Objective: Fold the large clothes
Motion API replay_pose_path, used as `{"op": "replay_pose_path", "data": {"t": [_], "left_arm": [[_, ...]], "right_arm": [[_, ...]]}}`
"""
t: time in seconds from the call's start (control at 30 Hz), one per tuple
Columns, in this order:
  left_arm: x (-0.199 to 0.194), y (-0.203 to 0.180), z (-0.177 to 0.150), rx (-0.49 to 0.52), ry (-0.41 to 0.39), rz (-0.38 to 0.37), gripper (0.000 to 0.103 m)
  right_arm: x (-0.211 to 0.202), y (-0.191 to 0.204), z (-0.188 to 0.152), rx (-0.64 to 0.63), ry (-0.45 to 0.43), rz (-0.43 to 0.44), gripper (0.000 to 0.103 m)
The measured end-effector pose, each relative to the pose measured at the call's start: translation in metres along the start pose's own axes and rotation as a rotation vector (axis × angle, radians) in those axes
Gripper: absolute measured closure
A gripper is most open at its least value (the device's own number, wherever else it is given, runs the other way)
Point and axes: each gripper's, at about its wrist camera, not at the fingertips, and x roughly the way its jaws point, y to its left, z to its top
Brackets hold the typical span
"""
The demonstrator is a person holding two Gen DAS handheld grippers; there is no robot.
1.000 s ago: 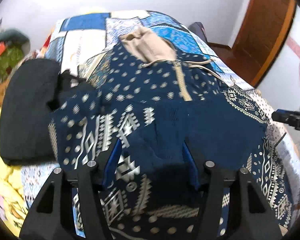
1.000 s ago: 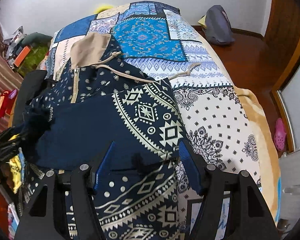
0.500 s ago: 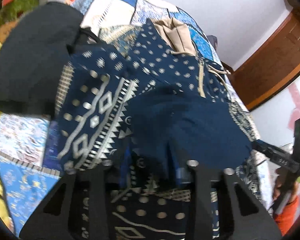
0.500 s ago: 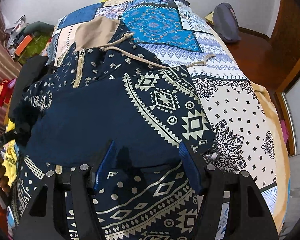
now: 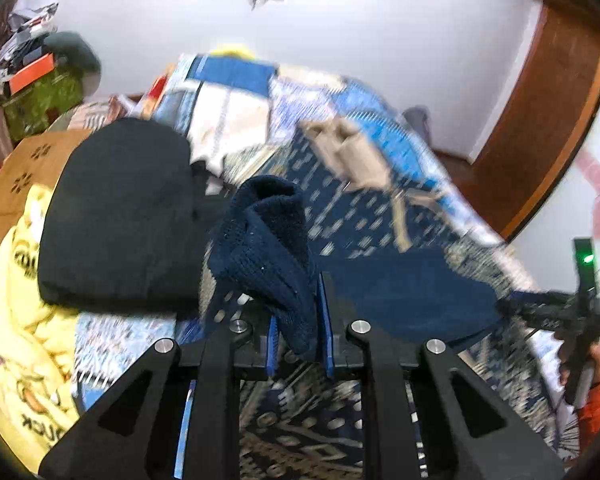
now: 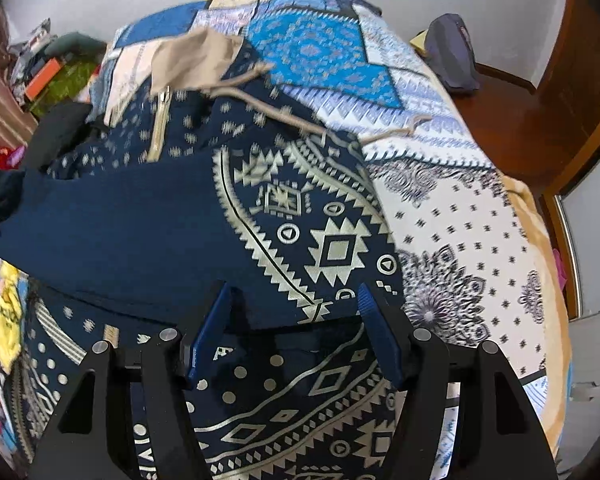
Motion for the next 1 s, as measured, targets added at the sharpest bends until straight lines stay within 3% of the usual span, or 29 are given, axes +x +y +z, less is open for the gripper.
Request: {"op": "replay_pose_path", "data": {"t": [0.17, 0.3, 0.37, 0.47, 0.53, 0.77, 1.0], "left_arm": [[0.035, 0.020, -0.029, -0.020, 0.162, 0.047, 0.075], [0.037, 0.028, -0.038, -0.017, 0.188, 0.059, 0.061], [0.028, 0.028, -0.034, 0.012, 0.162, 0.092, 0.053], [0.011, 0.025, -0.021, 0.070, 0.098, 0.182, 0.053], [0.000, 0.026, -0.012, 0.083, 0.069, 0.194, 0.051], [-0.022, 0.008, 0.040, 0.128, -0.050, 0.165, 0.045], [-0.010, -0.026, 0.087, 0.164, -0.100, 0.080, 0.044]], "right_arm": [[0.010, 0.008, -0.005, -0.036, 0.019, -0.035, 0.041], [0.004, 0.009, -0.001, -0.051, 0.018, -0.036, 0.041], [-0.003, 0.010, 0.002, -0.056, 0.002, -0.036, 0.041], [-0.015, 0.009, 0.009, -0.059, -0.032, -0.036, 0.041], [-0.028, 0.009, 0.017, -0.056, -0.071, -0.029, 0.041], [-0.064, 0.016, 0.055, -0.050, -0.200, -0.002, 0.041], [-0.080, 0.025, 0.091, -0.030, -0.301, 0.024, 0.041]]}}
